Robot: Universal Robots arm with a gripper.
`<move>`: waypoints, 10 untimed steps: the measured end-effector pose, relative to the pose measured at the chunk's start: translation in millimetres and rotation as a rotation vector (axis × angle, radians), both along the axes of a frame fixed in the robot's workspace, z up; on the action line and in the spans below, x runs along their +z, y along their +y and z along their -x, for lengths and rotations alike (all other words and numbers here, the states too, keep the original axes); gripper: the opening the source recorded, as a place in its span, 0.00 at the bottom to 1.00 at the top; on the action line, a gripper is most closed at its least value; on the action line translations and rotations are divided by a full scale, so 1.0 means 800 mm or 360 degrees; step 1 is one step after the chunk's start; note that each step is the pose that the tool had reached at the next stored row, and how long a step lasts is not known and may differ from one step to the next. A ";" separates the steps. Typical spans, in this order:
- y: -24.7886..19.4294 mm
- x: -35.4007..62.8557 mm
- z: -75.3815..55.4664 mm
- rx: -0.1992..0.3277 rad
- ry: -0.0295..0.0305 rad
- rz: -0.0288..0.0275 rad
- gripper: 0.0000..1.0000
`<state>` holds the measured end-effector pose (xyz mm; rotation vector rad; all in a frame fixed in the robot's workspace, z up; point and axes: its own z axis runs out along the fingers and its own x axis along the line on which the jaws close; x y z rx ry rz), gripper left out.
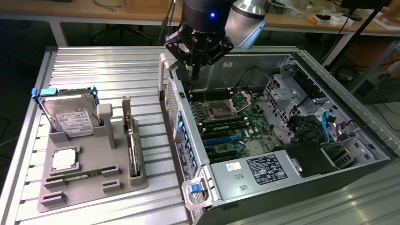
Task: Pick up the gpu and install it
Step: 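Reach for the gpu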
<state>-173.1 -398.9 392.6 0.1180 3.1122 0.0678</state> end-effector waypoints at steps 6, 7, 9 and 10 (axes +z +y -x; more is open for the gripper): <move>0.0000 0.000 0.005 0.0000 -0.00001 -0.00001 0.11; 0.0000 0.000 0.006 0.0000 0.00001 0.00001 0.11; 0.0000 0.000 0.008 0.0000 -0.00001 0.00000 0.11; 0.0000 0.000 0.009 0.0000 0.00000 0.00001 0.11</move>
